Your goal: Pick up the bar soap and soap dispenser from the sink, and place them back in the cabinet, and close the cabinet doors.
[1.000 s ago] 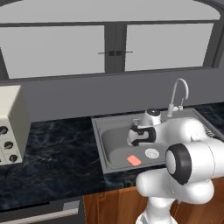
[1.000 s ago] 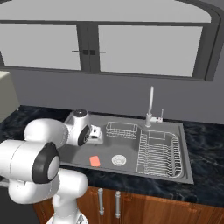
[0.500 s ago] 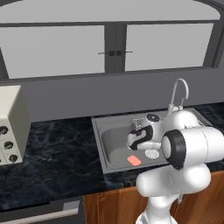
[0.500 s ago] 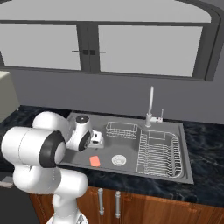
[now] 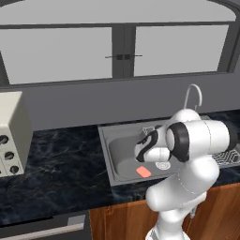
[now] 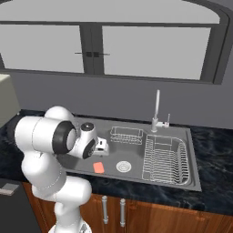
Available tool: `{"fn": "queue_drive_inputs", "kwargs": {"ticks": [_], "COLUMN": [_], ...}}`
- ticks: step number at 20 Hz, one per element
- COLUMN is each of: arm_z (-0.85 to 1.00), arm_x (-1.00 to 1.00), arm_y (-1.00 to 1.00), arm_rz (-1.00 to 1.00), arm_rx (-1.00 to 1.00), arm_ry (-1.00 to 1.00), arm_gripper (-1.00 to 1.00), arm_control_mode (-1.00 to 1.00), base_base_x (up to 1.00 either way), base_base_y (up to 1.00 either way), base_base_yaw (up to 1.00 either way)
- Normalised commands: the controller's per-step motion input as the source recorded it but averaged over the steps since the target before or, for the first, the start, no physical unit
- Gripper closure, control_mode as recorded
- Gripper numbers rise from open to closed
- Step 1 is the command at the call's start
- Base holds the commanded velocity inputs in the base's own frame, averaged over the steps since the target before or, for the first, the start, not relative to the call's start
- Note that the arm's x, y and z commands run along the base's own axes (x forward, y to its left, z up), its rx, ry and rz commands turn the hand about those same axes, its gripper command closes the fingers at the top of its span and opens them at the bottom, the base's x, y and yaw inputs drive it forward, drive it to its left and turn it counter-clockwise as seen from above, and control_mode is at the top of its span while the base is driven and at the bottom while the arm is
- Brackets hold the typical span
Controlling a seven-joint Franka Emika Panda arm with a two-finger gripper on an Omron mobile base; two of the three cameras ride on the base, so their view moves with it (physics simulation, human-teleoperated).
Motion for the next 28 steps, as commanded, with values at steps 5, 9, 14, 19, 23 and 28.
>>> {"fn": "queue_drive_inputs", "kwargs": {"ticks": [5,9,14,19,23,28], "arm_z": [-0.22,-0.23,-0.22,-0.22,-0.19,-0.19], "arm_x": [0.22,0.15,0.02,0.07,0.07,0.02], "arm_y": [0.0,0.0,-0.01,-0.01,0.0,-0.02], "arm_rz": [0.0,0.0,0.0,0.0,0.0,0.0], "arm_rx": [0.0,0.0,0.0,0.0,0.0,0.0], "arm_ry": [0.0,0.0,0.0,0.0,0.0,0.01], "arm_gripper": [-1.0,-1.0,-1.0,-1.0,-1.0,-1.0], "arm_control_mode": [-1.0,-1.0,-1.0,-1.0,-1.0,-1.0], "base_base_x": [0.0,0.0,0.0,0.0,0.0,0.0], "base_base_y": [0.0,0.0,0.0,0.0,0.0,0.0], "base_base_yaw": [0.0,0.0,0.0,0.0,0.0,0.0]}}
